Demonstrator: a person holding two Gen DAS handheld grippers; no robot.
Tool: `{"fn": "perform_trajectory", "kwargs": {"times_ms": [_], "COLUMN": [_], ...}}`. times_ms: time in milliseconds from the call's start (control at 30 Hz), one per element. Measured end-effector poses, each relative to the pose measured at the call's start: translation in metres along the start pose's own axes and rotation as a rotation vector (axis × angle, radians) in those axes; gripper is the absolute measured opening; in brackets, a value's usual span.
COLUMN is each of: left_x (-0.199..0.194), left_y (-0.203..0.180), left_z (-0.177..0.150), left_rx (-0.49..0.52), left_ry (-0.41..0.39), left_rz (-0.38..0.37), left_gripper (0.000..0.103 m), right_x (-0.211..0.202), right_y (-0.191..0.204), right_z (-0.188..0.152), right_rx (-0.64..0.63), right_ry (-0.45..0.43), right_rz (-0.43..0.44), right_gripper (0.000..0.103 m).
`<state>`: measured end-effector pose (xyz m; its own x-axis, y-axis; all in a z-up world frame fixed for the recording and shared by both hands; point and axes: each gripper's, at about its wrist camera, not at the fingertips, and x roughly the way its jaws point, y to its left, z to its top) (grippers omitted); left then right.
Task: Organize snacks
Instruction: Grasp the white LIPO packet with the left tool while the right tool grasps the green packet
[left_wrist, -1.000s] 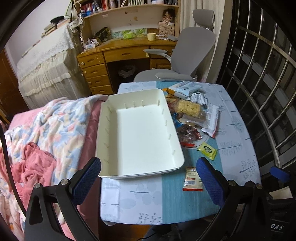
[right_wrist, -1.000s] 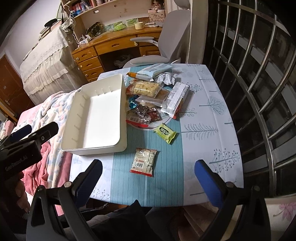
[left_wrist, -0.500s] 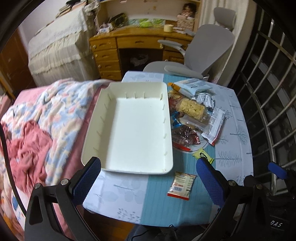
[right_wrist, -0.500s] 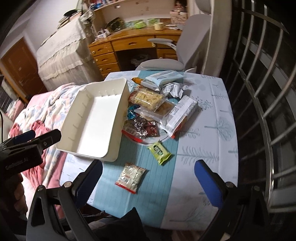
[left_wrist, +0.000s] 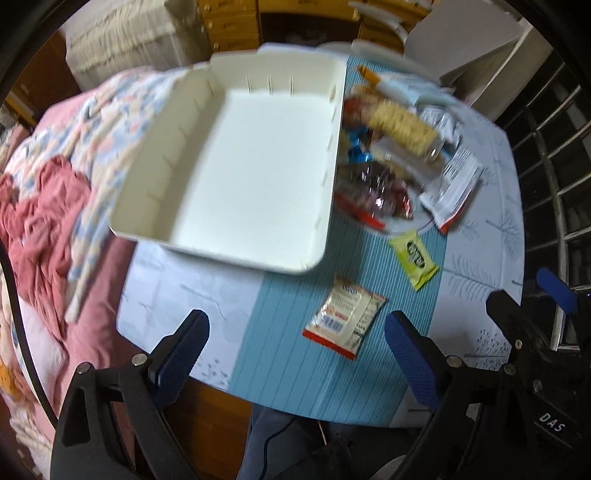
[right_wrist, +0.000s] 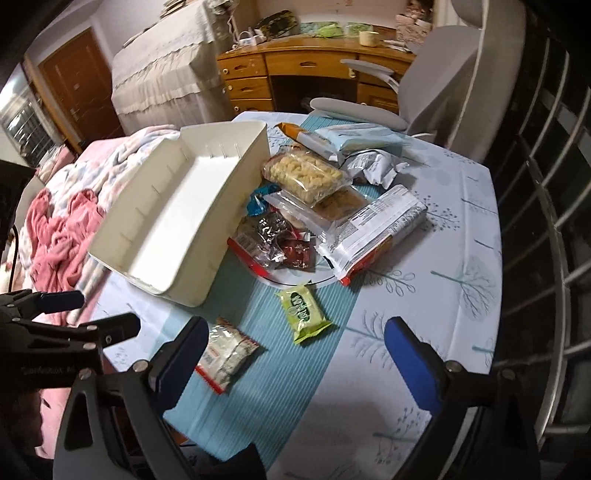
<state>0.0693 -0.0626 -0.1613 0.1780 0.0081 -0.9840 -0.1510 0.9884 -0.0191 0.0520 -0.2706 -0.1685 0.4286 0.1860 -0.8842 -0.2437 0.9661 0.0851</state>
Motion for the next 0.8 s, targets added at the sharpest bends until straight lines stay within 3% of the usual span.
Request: {"fn": "perform_trajectory", "kwargs": {"times_ms": [133,433,600,800], "left_x": [0.034,0.117,0.142,0.157], "left_y": [-0.002,-0.009,-0.022,-0.035], "left_z": [-0.002,-0.002,-0.004,-0.011], "left_rx": [-0.037,-0.106,-0.061,-0.028], "left_ry": [0.066,0.238,0.291,0.337], "left_rz": [-0.013,-0.053,-0.078,-0.064], "left_gripper": [0.096,0.093,0.093,0.093], "right_x": [0.029,0.095,0.116,0.128], "right_y": [-0.004,-0.014,-0.013,-0.015], "right_z": [-0.007,-0.019,-0.021,-0.022], "right_rx": [-0.054,-0.125,-0.173,-0.21], "right_ry": [-0.003,0.002,0.03,0.067], "right_rz": [-0.014,0.011,0.02,0.049], "right_gripper": [0.095,0.081,0.065,0.058]}}
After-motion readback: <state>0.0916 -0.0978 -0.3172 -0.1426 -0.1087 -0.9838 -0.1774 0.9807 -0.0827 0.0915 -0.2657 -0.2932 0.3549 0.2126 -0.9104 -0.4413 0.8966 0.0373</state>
